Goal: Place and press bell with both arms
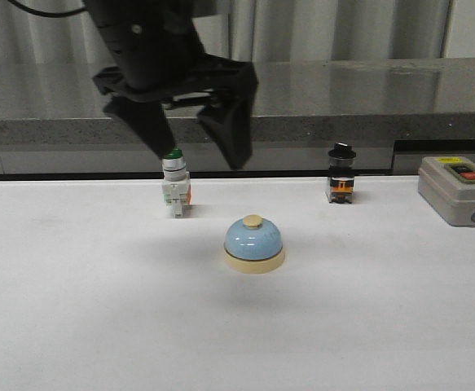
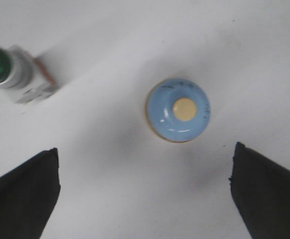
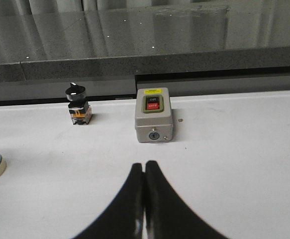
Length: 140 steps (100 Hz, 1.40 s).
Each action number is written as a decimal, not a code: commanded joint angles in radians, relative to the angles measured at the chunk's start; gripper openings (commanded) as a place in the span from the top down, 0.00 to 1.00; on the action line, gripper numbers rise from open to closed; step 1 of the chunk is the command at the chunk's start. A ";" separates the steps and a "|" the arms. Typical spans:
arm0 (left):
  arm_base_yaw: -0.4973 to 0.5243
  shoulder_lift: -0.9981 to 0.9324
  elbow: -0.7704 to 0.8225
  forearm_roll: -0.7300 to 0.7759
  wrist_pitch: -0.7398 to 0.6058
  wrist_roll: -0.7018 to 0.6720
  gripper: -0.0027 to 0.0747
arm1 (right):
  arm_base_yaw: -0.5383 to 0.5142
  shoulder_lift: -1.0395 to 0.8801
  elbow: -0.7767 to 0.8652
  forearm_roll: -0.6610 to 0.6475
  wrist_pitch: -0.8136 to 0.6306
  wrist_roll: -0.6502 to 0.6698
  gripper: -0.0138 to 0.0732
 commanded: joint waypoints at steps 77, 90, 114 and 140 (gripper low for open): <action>0.367 -0.910 0.690 -0.071 -0.321 -0.004 0.11 | -0.007 -0.019 -0.019 0.000 -0.086 -0.007 0.92; 0.367 -1.045 0.760 -0.071 -0.322 -0.004 0.11 | -0.007 -0.019 -0.019 0.000 -0.086 -0.007 0.92; 0.367 -1.225 0.828 -0.071 -0.322 -0.004 0.14 | -0.007 -0.019 -0.019 0.000 -0.086 -0.007 0.92; 0.367 -1.258 0.836 -0.071 -0.322 -0.004 0.48 | -0.007 -0.019 -0.019 0.000 -0.086 -0.007 0.92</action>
